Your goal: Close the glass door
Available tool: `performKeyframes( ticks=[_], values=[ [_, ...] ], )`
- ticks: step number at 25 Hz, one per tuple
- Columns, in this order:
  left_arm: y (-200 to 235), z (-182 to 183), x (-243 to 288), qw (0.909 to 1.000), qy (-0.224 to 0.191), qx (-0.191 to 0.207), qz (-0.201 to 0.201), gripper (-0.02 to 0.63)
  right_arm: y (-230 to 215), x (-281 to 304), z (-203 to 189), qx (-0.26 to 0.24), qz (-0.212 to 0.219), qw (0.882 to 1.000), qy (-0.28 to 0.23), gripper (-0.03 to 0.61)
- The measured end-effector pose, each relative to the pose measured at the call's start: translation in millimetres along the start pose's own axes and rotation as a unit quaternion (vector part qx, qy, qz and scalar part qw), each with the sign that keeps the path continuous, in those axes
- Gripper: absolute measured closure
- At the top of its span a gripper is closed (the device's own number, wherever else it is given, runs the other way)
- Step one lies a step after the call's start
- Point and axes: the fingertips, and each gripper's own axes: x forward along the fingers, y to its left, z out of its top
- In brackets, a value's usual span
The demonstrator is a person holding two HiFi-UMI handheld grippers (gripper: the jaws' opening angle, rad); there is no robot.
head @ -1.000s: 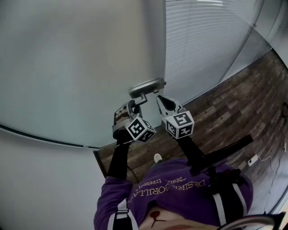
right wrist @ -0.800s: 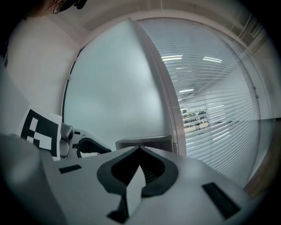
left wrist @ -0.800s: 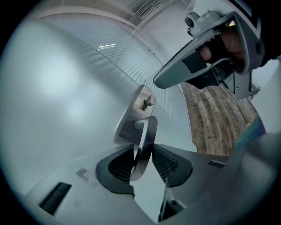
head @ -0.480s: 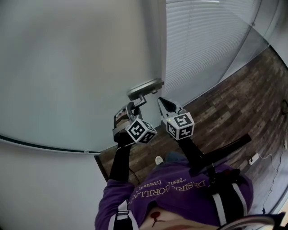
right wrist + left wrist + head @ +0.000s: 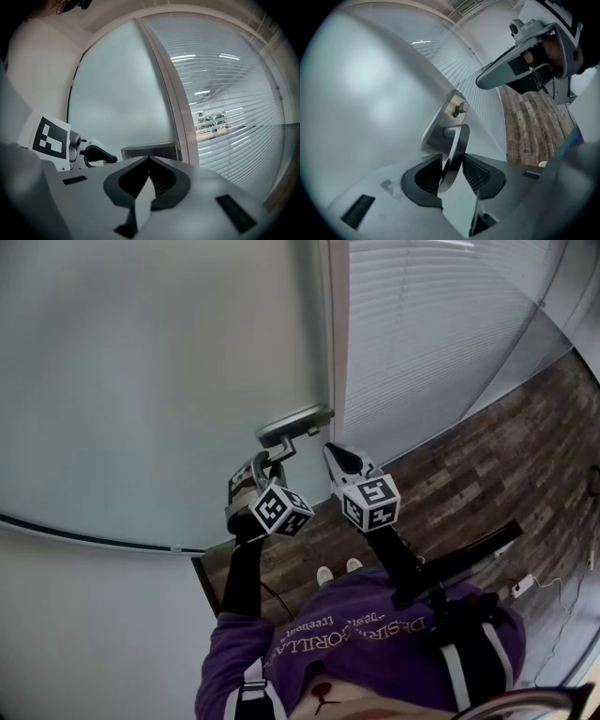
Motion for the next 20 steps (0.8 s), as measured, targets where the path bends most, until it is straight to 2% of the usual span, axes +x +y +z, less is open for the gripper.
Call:
performKeyframes(
  ticks=[20],
  values=[
    [17.3, -3.1, 11.6, 0.9997, 0.009, -0.022, 0.008, 0.488, -1.9, 4.5, 7.0, -0.017, 0.004, 1.0, 0.0, 0.588]
  ],
)
